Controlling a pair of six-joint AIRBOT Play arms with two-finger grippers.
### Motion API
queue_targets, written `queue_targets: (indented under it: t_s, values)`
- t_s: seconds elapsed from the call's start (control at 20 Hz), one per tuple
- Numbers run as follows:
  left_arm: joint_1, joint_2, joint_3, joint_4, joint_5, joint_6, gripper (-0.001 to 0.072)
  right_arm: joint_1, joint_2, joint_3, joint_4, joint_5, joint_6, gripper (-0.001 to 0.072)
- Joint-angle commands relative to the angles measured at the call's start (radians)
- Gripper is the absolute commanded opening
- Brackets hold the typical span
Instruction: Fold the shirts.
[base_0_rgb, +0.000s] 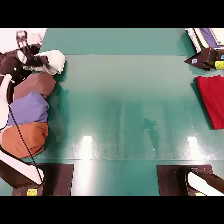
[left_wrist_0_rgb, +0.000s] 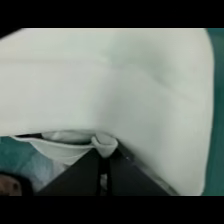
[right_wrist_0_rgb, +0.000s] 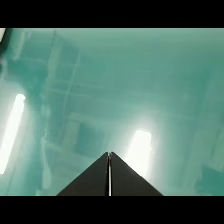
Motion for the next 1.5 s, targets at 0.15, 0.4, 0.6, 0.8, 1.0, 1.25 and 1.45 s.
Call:
queue_targets:
  t_s: [0.15,0.4,0.6,0.8,1.0,1.25,1.45]
  values:
    - [-0.058,0.282,0.262,-0.04,-0.148,0.044,0.0022,0.001,0.0,0.179,-0.005,-0.083,-0.001,0.0015]
    - [-0.3,0.564,0.296,-0.06,-0.101,0.122,0.0022,-0.001,0.0,0.376,-0.037,-0.079,-0.039,0.0015]
    - [-0.55,0.622,0.296,-0.187,-0.097,0.17,0.0021,-0.001,0.0,0.479,-0.038,-0.037,-0.045,0.0015]
    - [-0.782,0.574,0.258,-0.291,-0.122,0.169,0.0022,-0.003,0.001,0.526,-0.039,0.032,-0.045,0.0015]
    - [-0.922,0.472,0.232,-0.307,-0.223,0.169,0.0025,-0.003,0.006,0.529,-0.061,0.049,-0.045,0.0015]
    - [-0.865,0.409,0.224,-0.175,-0.404,0.154,0.0546,-0.003,0.005,0.529,-0.062,0.102,-0.045,0.0015]
    - [-0.665,0.407,0.083,-0.087,-0.489,0.038,0.0547,-0.003,0.005,0.529,-0.062,0.109,-0.045,0.0015]
